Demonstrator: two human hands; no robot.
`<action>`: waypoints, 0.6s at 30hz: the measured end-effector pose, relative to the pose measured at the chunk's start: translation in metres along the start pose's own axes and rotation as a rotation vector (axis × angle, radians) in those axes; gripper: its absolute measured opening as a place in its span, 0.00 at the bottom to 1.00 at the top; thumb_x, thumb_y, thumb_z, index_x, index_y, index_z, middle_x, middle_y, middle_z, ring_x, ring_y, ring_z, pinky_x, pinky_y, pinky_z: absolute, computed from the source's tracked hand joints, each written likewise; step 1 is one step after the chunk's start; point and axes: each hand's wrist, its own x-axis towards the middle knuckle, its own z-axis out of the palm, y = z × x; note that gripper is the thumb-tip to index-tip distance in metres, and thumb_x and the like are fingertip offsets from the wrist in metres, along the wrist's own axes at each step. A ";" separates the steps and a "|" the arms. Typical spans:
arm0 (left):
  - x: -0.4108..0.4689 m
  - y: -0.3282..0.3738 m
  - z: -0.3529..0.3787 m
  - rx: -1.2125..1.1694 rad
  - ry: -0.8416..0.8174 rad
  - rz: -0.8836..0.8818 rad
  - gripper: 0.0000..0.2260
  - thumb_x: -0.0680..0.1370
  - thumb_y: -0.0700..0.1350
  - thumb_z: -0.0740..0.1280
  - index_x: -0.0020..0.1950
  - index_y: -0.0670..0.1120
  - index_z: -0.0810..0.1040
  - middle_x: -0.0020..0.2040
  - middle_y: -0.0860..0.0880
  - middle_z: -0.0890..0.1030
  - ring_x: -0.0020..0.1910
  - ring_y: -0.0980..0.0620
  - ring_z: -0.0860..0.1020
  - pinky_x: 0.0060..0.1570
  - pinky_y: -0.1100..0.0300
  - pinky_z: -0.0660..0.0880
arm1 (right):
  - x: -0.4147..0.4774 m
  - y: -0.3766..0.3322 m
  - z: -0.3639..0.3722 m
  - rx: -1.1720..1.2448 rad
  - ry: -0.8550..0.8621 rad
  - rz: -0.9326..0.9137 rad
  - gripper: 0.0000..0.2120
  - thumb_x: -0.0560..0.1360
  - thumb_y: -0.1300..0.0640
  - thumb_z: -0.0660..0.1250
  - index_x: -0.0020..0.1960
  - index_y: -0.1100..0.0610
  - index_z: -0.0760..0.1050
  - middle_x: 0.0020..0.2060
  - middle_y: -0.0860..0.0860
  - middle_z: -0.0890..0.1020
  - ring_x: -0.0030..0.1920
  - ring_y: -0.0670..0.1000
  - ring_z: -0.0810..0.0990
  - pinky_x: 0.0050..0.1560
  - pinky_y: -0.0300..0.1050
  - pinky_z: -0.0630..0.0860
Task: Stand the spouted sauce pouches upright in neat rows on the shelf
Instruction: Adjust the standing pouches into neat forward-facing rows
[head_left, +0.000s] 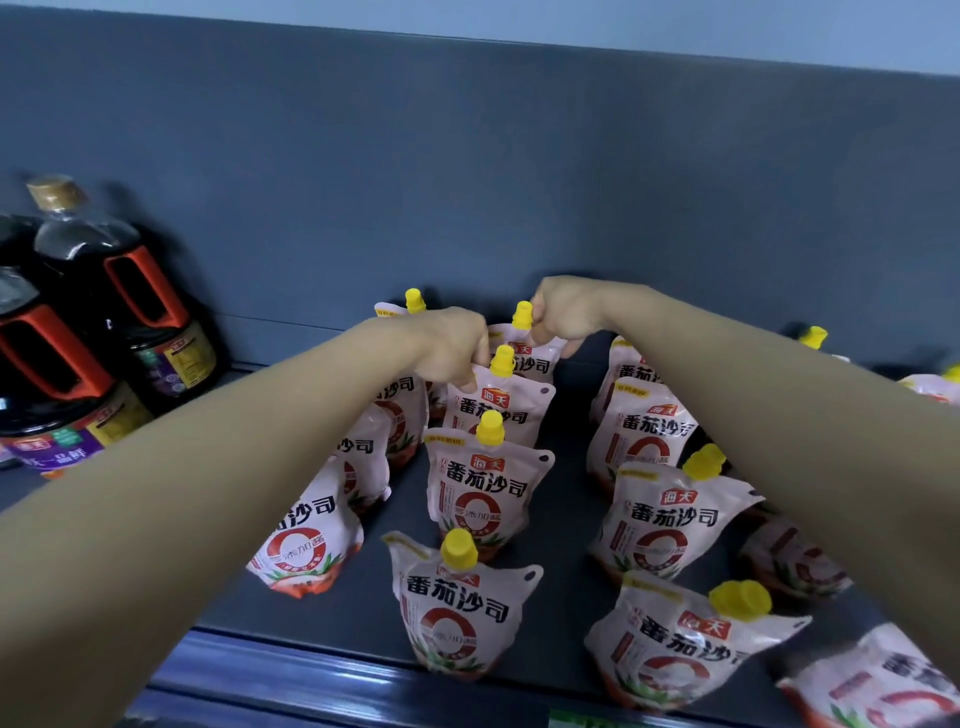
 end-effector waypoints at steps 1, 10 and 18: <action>0.000 0.001 0.000 0.003 0.004 0.002 0.19 0.74 0.40 0.68 0.26 0.45 0.64 0.27 0.48 0.64 0.30 0.49 0.63 0.31 0.60 0.61 | -0.001 -0.001 0.001 0.006 0.003 -0.001 0.15 0.76 0.62 0.67 0.57 0.72 0.75 0.45 0.58 0.74 0.51 0.66 0.83 0.57 0.59 0.79; -0.005 0.000 0.004 0.001 0.036 0.019 0.13 0.74 0.41 0.68 0.32 0.43 0.71 0.30 0.47 0.69 0.36 0.46 0.68 0.40 0.58 0.67 | -0.019 -0.003 -0.006 -0.104 0.052 -0.046 0.13 0.76 0.60 0.67 0.58 0.65 0.79 0.44 0.57 0.77 0.37 0.53 0.78 0.48 0.49 0.79; -0.007 0.002 0.011 -0.013 0.166 0.003 0.22 0.74 0.44 0.69 0.25 0.45 0.61 0.28 0.47 0.61 0.33 0.45 0.64 0.39 0.57 0.65 | -0.039 -0.006 -0.018 -0.114 0.129 -0.038 0.12 0.76 0.65 0.65 0.58 0.64 0.79 0.40 0.53 0.80 0.41 0.52 0.78 0.46 0.46 0.78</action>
